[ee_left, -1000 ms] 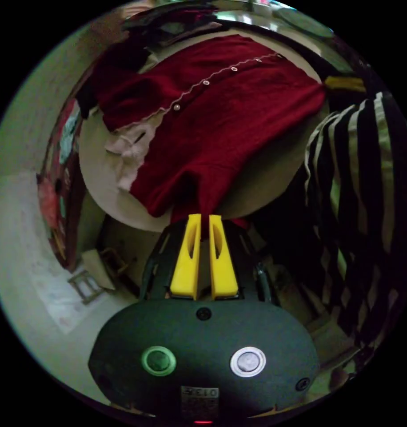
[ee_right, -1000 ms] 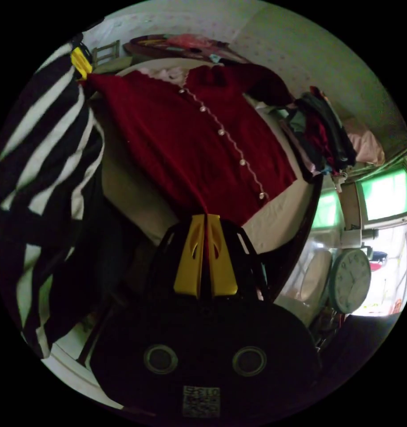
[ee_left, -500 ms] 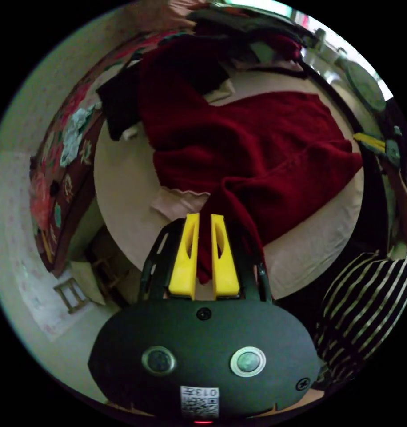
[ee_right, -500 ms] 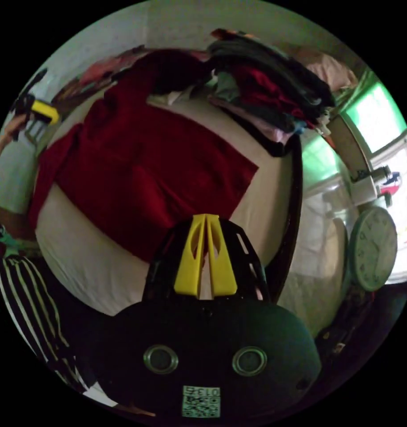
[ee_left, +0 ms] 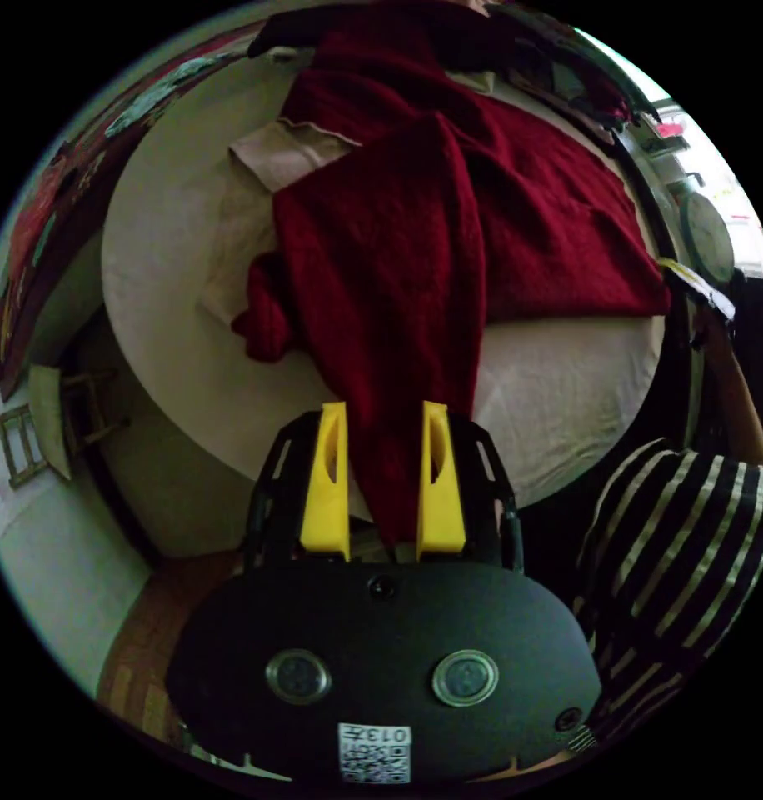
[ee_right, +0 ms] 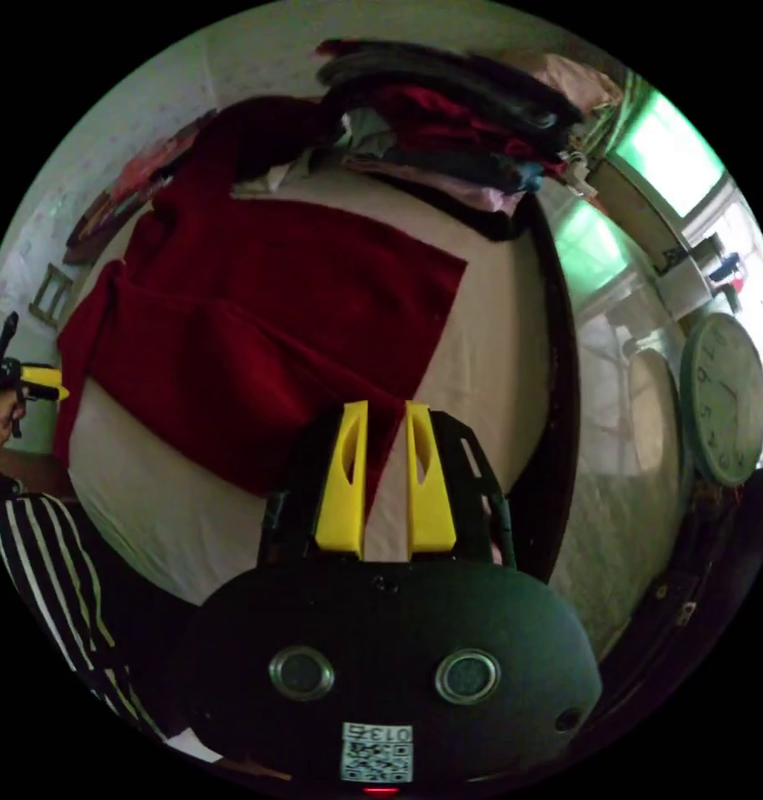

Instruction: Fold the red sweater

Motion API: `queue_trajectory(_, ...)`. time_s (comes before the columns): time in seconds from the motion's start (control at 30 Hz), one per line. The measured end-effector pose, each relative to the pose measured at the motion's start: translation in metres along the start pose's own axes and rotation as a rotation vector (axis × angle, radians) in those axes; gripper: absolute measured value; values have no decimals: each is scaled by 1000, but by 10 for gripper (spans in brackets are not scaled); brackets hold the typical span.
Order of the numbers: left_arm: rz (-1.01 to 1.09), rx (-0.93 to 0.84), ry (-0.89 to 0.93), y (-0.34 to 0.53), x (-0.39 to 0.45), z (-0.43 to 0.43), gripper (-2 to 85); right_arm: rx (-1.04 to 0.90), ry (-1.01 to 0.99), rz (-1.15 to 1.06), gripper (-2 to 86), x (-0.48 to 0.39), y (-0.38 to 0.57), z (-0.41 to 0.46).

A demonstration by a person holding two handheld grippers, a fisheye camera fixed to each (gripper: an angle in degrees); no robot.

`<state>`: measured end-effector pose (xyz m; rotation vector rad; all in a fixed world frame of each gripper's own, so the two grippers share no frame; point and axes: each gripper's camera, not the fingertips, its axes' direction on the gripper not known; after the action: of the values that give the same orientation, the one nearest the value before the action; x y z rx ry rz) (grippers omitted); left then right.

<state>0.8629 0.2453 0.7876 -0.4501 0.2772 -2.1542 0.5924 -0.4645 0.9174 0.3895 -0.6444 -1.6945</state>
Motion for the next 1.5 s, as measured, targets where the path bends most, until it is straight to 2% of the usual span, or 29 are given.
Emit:
queue_trajectory(0.03,34,-47,-37,-3,-3,4,42,-34,6,-16,23,-2,-4,8)
queue_trajectory(0.1,88,-74,-89,-2,-8,3,26,-69,76,-64,11,-9,-15,18)
queue_trajectory(0.17,122,-77,-67,1,-16,-5,18,-35,148,-74,7,-10,-22,11)
queue_trajectory(0.27,162,-42,39,9,-37,-26,12,100,213,-73,10,-5,-32,-4)
queue_trajectory(0.33,182,-56,177,9,-59,-37,11,41,177,-55,18,3,-41,12)
queue_trajectory(0.37,177,-59,190,9,-65,-39,11,-73,121,-19,32,11,-48,27)
queue_trajectory(0.4,151,-59,215,10,-79,-42,10,-72,89,46,43,18,-51,28)
queue_trajectory(0.47,98,-27,281,15,-102,-47,9,67,71,85,52,14,-49,9)
queue_trajectory(0.53,55,59,429,22,-125,-52,7,156,-12,13,55,-7,-50,-4)
queue_trajectory(0.6,50,120,540,25,-134,-52,7,183,-321,-132,55,-50,-54,-5)
queue_trajectory(0.7,59,208,613,30,-136,-55,6,167,-631,-309,62,-119,-56,12)
queue_trajectory(0.83,75,407,735,38,-132,-70,8,66,-848,-403,68,-180,-65,40)
queue_trajectory(0.93,109,453,782,38,-126,-75,11,49,-849,-500,70,-207,-72,46)
queue_trajectory(1.03,159,455,678,37,-117,-82,21,127,-718,-528,70,-210,-81,38)
queue_trajectory(1.1,187,485,618,39,-116,-93,37,142,-656,-468,69,-192,-96,34)
queue_trajectory(1.17,193,521,491,44,-120,-104,54,191,-683,-398,67,-166,-110,29)
queue_trajectory(1.23,165,526,243,52,-127,-109,66,240,-701,-300,63,-134,-126,24)
queue_trajectory(1.27,165,506,172,52,-128,-107,68,279,-754,-213,61,-109,-138,23)
queue_trajectory(1.33,204,359,-86,45,-123,-89,76,322,-820,-50,56,-72,-155,27)
queue_trajectory(1.4,254,280,-202,37,-116,-72,78,348,-859,119,50,-35,-176,39)
queue_trajectory(1.5,248,168,-192,24,-116,-49,73,247,-956,307,99,-2,-193,67)
